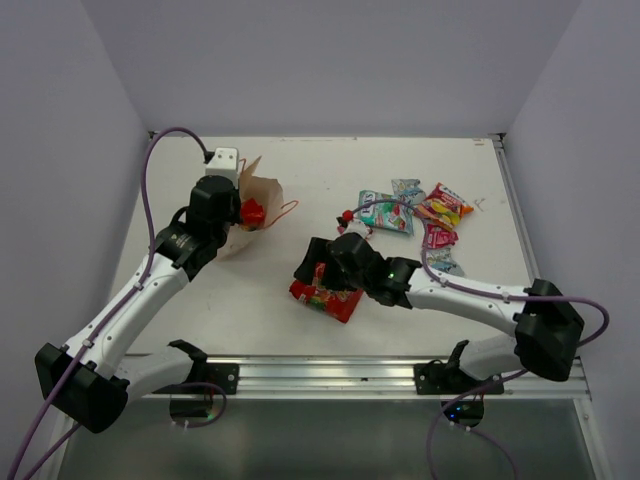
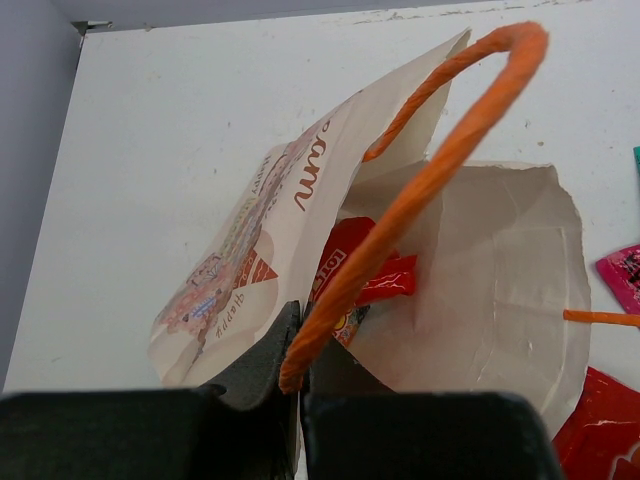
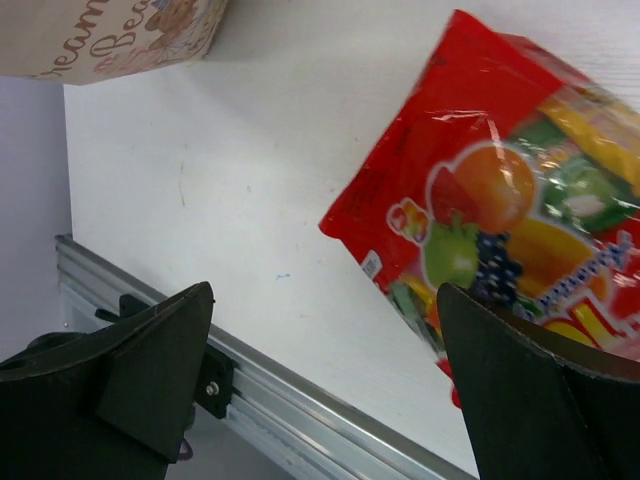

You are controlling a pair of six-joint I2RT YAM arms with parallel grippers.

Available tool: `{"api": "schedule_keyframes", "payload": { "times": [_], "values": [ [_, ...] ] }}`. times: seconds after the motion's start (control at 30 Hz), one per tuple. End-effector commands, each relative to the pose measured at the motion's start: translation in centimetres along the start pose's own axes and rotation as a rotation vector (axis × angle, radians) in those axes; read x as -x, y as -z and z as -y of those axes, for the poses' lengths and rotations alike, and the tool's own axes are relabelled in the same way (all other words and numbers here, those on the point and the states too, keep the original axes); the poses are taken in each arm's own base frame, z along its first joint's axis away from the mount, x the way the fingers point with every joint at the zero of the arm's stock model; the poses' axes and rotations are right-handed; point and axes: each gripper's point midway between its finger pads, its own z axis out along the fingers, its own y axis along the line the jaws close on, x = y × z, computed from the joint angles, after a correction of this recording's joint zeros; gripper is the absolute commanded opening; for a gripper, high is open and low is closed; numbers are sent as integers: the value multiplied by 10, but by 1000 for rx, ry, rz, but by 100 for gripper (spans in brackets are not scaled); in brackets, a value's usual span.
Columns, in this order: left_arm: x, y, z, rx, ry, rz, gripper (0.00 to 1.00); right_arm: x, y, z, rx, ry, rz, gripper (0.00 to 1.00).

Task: Place the snacks into the paper bag
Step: Place the snack at the center of the board, then pick up the snack from the center of the board.

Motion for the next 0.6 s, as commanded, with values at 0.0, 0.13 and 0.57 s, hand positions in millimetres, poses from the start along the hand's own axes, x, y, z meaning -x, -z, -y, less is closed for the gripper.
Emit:
{"api": "schedule_keyframes", "payload": {
  "times": [0.0,0.13,0.57],
  "values": [
    [-6,-4,-7,31,-3,-9,0,13,16,22,-62,-93,109,99],
    [-5,-4,-7,31,-2,-6,0,5,29,70,-175,-226,178,99],
    [-6,-5,-6,25,-6,-11,0,-24,31,133,-146,-493,264,99]
  ]
}}
